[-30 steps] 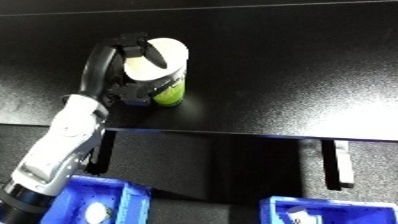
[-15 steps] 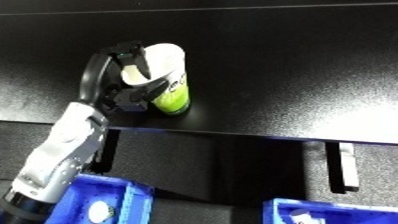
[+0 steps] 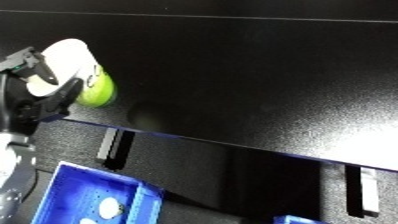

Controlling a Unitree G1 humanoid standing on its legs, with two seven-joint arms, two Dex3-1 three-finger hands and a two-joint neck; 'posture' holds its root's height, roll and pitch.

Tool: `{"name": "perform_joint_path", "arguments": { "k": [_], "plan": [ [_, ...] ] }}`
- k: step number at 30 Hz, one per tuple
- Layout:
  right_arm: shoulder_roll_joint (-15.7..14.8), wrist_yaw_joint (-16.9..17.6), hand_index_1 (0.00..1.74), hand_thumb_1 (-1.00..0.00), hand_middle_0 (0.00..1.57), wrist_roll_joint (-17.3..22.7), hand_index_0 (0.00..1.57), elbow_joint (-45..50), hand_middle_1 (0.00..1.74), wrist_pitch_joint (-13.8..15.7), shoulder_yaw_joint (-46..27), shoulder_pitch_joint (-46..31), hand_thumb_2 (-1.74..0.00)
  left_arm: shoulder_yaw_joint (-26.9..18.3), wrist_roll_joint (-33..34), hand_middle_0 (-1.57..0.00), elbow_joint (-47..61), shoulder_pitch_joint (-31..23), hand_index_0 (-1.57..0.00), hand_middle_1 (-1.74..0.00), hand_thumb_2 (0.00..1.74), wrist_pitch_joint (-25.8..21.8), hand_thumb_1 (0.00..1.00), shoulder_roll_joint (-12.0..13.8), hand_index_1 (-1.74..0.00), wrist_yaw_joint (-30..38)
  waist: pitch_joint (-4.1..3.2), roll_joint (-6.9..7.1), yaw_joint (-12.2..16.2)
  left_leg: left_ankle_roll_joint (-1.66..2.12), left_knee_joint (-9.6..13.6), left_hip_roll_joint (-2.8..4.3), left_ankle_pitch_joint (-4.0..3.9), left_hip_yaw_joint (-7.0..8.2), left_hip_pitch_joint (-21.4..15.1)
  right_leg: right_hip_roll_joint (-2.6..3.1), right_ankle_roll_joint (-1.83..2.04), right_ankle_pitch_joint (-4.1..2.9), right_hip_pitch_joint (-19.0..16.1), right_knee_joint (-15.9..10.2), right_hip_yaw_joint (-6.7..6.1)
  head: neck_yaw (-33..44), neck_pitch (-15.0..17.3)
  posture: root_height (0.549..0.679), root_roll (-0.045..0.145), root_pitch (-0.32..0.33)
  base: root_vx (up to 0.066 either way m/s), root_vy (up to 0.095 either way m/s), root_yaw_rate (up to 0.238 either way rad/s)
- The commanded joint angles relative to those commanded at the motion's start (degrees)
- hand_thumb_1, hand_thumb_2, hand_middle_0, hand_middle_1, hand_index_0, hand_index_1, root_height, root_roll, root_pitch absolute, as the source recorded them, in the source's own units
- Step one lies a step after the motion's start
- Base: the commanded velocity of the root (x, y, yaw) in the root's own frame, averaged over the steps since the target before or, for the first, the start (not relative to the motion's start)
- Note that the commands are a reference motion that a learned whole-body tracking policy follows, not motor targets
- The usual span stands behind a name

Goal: Pick up the object and place it into the box

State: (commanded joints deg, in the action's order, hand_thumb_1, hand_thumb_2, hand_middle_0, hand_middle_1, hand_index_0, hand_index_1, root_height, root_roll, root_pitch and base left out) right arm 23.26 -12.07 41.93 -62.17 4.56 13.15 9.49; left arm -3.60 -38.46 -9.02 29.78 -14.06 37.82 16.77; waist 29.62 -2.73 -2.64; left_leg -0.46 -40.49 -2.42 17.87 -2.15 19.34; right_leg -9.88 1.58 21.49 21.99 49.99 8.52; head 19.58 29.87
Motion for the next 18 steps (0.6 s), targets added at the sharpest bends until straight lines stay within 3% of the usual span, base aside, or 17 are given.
{"name": "perform_joint_path", "arguments": {
  "k": [6, 11, 18],
  "plan": [
    [0.27, 0.64, 0.0, 0.0, 0.0, 1.09, 0.0, 0.22, 0.0, 0.07, -0.29, -0.63, 0.0, -6.7, 3.73, -1.49, -6.13, -5.75, -1.49, -1.65, 1.65, -11.54, 0.95, 0.48, -1.65, 8.6, 0.14, -0.21, -0.91, 0.11, -0.59, -0.4, 0.01, -0.4, 0.19, 0.01, -0.6, 0.78, -0.39, 0.3, 0.21, 8.78, 1.04, 0.628, 0.07, -0.073, -0.022, 0.0, 0.053],
    [0.1, 1.58, 0.0, 0.0, 0.0, 1.44, 0.0, 0.29, 0.0, -0.8, 0.06, -0.76, 0.0, -9.93, 3.41, -1.49, -15.28, -9.96, -1.49, -1.65, 1.65, -17.97, 0.95, -0.7, -1.65, 16.93, -0.01, -0.31, -1.4, -0.16, -1.29, -0.75, 0.26, -0.56, 0.17, -0.15, -0.92, 1.64, -0.91, 0.87, 0.44, 15.28, 0.58, 0.626, 0.072, -0.079, 0.004, 0.013, 0.037],
    [-0.28, 2.01, 0.0, 0.0, 0.0, 0.36, 0.0, -0.62, 0.0, -1.44, 1.01, -0.03, 0.0, -11.96, -5.61, -1.49, -29.01, -13.33, -1.49, -1.65, 1.65, -18.72, 0.95, -1.88, -1.65, 21.15, -0.71, 0.08, -1.56, -0.54, -1.52, -0.86, 0.29, -0.63, 0.47, 0.19, -1.08, 2.33, -1.87, 0.47, 0.5, 24.21, 0.84, 0.627, 0.07, -0.081, 0.017, 0.035, 0.028]
  ]
}}
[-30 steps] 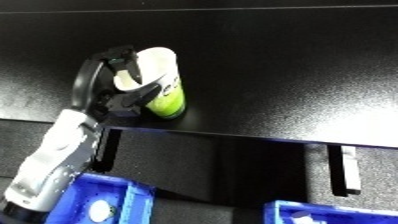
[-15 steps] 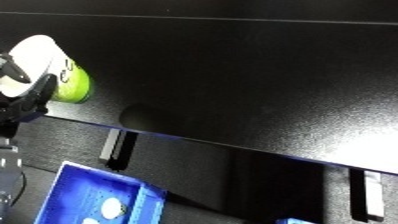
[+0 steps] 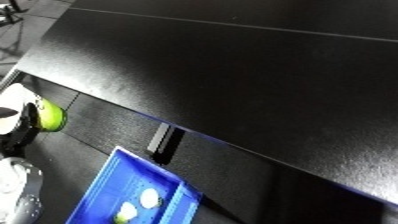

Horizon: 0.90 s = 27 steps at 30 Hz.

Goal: Pick up the object and place it into the box

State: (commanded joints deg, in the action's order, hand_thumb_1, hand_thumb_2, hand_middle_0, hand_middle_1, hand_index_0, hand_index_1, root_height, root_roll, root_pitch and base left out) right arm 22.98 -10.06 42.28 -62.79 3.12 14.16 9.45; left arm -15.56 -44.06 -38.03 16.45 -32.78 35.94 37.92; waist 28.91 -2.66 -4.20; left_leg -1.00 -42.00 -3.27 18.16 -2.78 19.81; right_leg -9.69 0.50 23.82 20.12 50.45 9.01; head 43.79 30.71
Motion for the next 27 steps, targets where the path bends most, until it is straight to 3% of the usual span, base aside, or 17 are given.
{"name": "perform_joint_path", "arguments": {
  "k": [9, 17, 23, 27],
  "plan": [
    [-0.11, 0.33, 0.0, 0.0, 0.0, -1.04, 0.0, -1.07, 0.0, -0.46, 1.79, 1.39, 0.0, -0.97, -10.22, -1.49, -14.49, 0.09, -1.49, -1.65, 1.65, 3.5, 0.95, -1.36, -1.65, -4.76, 0.09, 1.93, -0.07, -0.31, 0.9, 0.58, -0.91, -0.69, 0.36, 0.98, -0.2, 0.58, -1.02, -0.57, 0.56, 9.38, 3.34, 0.626, 0.055, -0.081, -0.007, 0.025, 0.061],
    [-0.9, -1.07, 0.0, 0.0, 0.0, -2.22, 0.0, -2.28, 0.0, 0.09, 3.04, 1.45, 0.0, 0.57, -10.92, -1.49, -22.89, 3.1, -1.49, -1.65, 1.65, 8.34, 0.95, 0.06, -1.65, -6.62, 0.69, 5.14, -0.33, -0.03, 3.68, 1.73, -2.58, -1.37, 0.35, 2.3, -0.32, 0.61, -1.99, -1.9, 1.48, 14.66, 5.77, 0.629, 0.038, -0.074, -0.023, -0.002, 0.069],
    [-1.22, -2.74, 0.0, 0.0, 0.0, -2.11, 0.0, -3.37, 0.0, 0.42, 3.92, 1.28, 0.0, 2.09, -13.23, -1.02, -29.76, 6.34, -1.02, -1.13, 1.13, 14.13, 0.65, 1.78, -1.13, -10.4, 0.88, 7.24, 0.03, 0.28, 5.38, 2.57, -3.16, -1.17, 0.11, 2.77, -0.16, 0.37, -2.61, -3.41, 1.73, 15.49, 5.81, 0.631, 0.032, -0.069, -0.013, 0.002, 0.033],
    [-1.18, -3.65, 0.0, 0.0, 0.0, -1.8, 0.0, -3.76, 0.0, 0.48, 4.1, 1.18, 0.0, 2.8, -15.14, -0.71, -33.09, 7.69, -0.71, -0.78, 0.78, 15.7, 0.45, 2.41, -0.78, -14.63, 0.88, 7.89, 0.43, 0.37, 6.2, 2.79, -3.25, -0.92, -0.21, 2.93, -0.1, 0.11, -3.06, -4.52, 1.71, 14.99, 5.26, 0.632, 0.032, -0.066, -0.007, 0.019, 0.002]
  ]
}}
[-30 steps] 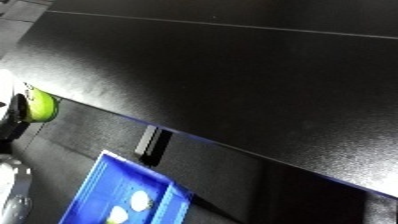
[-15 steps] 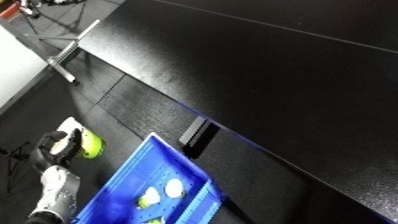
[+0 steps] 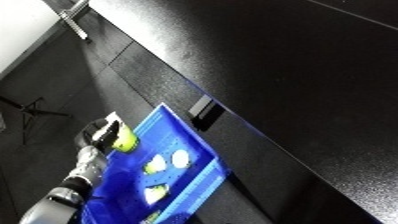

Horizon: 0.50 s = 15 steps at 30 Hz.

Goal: Pick up the object and place it into the box

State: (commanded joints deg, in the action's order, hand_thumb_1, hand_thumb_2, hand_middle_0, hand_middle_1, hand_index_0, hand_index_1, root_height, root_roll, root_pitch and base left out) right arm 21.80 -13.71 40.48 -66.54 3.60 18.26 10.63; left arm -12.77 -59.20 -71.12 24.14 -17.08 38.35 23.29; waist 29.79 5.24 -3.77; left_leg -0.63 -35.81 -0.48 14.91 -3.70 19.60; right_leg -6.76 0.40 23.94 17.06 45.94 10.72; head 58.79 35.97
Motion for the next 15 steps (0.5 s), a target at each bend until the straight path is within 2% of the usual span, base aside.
{"name": "perform_joint_path", "arguments": {
  "k": [9, 15],
  "plan": [
    [0.39, -0.75, 0.0, 0.0, 0.0, 0.75, 0.0, -0.22, 0.0, 0.14, -0.34, -0.23, 0.0, 0.43, -2.15, 0.0, -4.17, 0.41, 0.0, 0.0, 0.0, 0.32, 0.0, 0.45, 0.0, -8.6, 0.0, -0.27, 0.35, 0.05, 0.59, -0.3, 0.16, 0.17, -0.33, -0.04, -0.07, -0.28, -0.63, -1.39, -0.03, -2.38, -0.15, 0.634, 0.034, -0.065, -0.011, 0.018, 0.003],
    [0.43, -0.2, 0.0, 0.0, 0.0, 1.22, 0.0, 0.12, 0.0, 0.23, -0.4, -0.2, 0.0, 0.4, -2.42, 0.0, -4.97, 0.36, 0.0, 0.0, 0.0, 0.24, 0.0, 0.46, 0.0, -10.02, 0.0, -0.59, 0.29, 0.1, 0.78, -0.51, 0.1, 0.01, -0.34, -0.09, -0.12, -0.35, -0.7, -1.65, 0.08, -2.91, -0.39, 0.635, 0.034, -0.064, -0.014, 0.006, 0.005]
  ]
}}
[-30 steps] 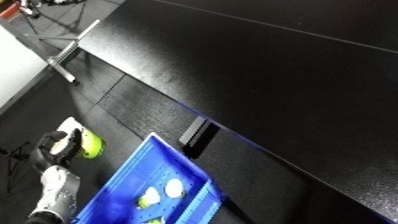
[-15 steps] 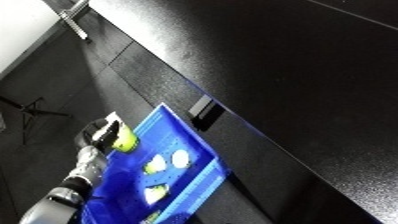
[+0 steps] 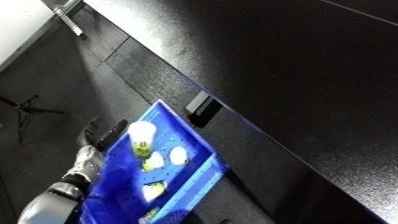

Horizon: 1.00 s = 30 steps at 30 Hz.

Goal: Pick up the object and place it into the box

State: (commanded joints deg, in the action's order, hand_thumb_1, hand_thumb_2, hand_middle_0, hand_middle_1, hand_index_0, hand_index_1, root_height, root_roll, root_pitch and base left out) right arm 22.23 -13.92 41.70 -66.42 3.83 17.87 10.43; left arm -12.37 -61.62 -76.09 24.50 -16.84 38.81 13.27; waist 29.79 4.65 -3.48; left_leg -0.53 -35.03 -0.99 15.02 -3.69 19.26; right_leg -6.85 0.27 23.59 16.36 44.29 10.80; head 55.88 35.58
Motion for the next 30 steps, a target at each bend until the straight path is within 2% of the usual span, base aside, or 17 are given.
{"name": "perform_joint_path", "arguments": {
  "k": [6, 11, 16, 20, 23, 26, 30],
  "plan": [
    [-0.09, 0.14, 0.0, 0.0, 0.0, 0.41, 0.0, 0.14, 0.0, 0.3, 0.11, -0.17, 0.0, 0.33, 0.27, 0.0, 0.0, 0.61, 0.0, 0.0, 0.0, 0.53, 0.0, 0.33, 0.0, -1.41, 0.0, 0.14, -0.07, 0.03, 0.2, -0.08, -0.09, -0.05, -0.01, 0.02, 0.06, -0.16, 0.01, -0.15, 0.13, -0.99, -0.15, 0.635, 0.032, -0.063, -0.011, -0.011, 0.006],
    [-0.33, 0.15, 0.0, 0.0, 0.0, 1.42, 0.0, 0.56, 0.0, 0.53, 0.17, -0.44, 0.0, 1.84, -0.36, 0.0, 2.1, 1.08, 0.0, 0.0, 0.0, 1.91, 0.0, -0.5, 0.0, -10.79, 0.0, 0.18, -0.24, 0.08, 0.28, -0.12, 0.07, 0.03, -0.02, 0.0, 0.21, -0.38, 0.18, -0.28, 0.27, -4.36, -0.27, 0.635, 0.029, -0.06, -0.015, -0.035, 0.016],
    [-0.53, 0.14, 0.0, 0.0, 0.0, 4.09, 0.0, 0.82, 0.0, 0.11, -0.48, -0.44, 0.0, 4.9, 4.46, 0.0, 3.57, 0.68, 0.0, 0.0, 0.0, 5.07, 0.0, -1.91, 0.0, -20.36, 0.0, -0.22, -0.06, -0.08, -0.56, -0.11, 0.97, 0.39, -0.18, -0.08, 0.62, -0.83, 0.39, -0.27, 0.07, -13.37, -0.18, 0.635, 0.026, -0.06, -0.026, -0.042, -0.048],
    [0.11, 1.08, 0.0, 0.0, 0.0, 4.79, 0.0, 1.32, 0.0, -0.13, -1.37, -0.08, 0.0, 7.41, 7.84, 0.0, 3.58, -1.06, 0.0, 0.0, 0.0, 7.81, 0.0, -3.14, 0.0, -26.94, 0.0, -1.4, 0.63, -0.34, -1.85, -0.15, 1.97, 1.07, -0.36, -0.02, 0.8, -1.3, 0.56, -0.43, -0.68, -21.68, 0.33, 0.636, 0.025, -0.063, -0.035, 0.009, -0.172],
    [0.59, 1.85, 0.0, 0.0, 0.0, 4.0, 0.0, 1.56, 0.0, -0.19, -2.27, 0.24, 0.0, 9.12, 11.36, 0.0, 3.4, -3.15, 0.0, 0.0, 0.0, 9.5, 0.0, -4.5, 0.0, -30.49, -0.02, -2.5, 1.23, -0.44, -2.13, -0.02, 2.39, 1.82, -0.82, 0.03, 1.03, -1.91, 0.65, -0.96, -1.45, -33.36, 0.9, 0.636, 0.024, -0.063, -0.044, 0.032, -0.237],
    [1.0, 2.25, 0.0, 0.0, 0.0, 2.99, 0.0, 1.0, 0.0, -0.01, -3.15, 0.73, 0.0, 11.33, 13.98, 0.0, 3.79, -5.52, 0.0, 0.0, 0.0, 10.72, 0.0, -7.03, 0.0, -34.52, -0.28, -3.73, 1.74, -0.21, -1.03, 0.22, 2.05, 2.36, -1.65, 0.11, 1.24, -2.51, 0.53, -1.9, -2.16, -42.33, 0.73, 0.638, 0.023, -0.06, -0.036, 0.05, -0.238],
    [1.6, 2.11, 0.0, 0.0, 0.0, 1.97, 0.0, -0.64, 0.0, -0.19, -4.63, 1.81, 0.0, 14.13, 14.24, 0.0, 4.72, -7.62, 0.0, 0.0, 0.0, 13.01, 0.0, -10.58, 0.0, -38.74, -1.03, -5.14, 2.4, 0.45, 1.87, 0.69, 0.73, 3.02, -3.04, 0.01, 1.59, -3.58, 0.4, -3.68, -2.73, -50.6, 0.13, 0.643, 0.022, -0.054, -0.013, 0.035, -0.158]
  ]
}}
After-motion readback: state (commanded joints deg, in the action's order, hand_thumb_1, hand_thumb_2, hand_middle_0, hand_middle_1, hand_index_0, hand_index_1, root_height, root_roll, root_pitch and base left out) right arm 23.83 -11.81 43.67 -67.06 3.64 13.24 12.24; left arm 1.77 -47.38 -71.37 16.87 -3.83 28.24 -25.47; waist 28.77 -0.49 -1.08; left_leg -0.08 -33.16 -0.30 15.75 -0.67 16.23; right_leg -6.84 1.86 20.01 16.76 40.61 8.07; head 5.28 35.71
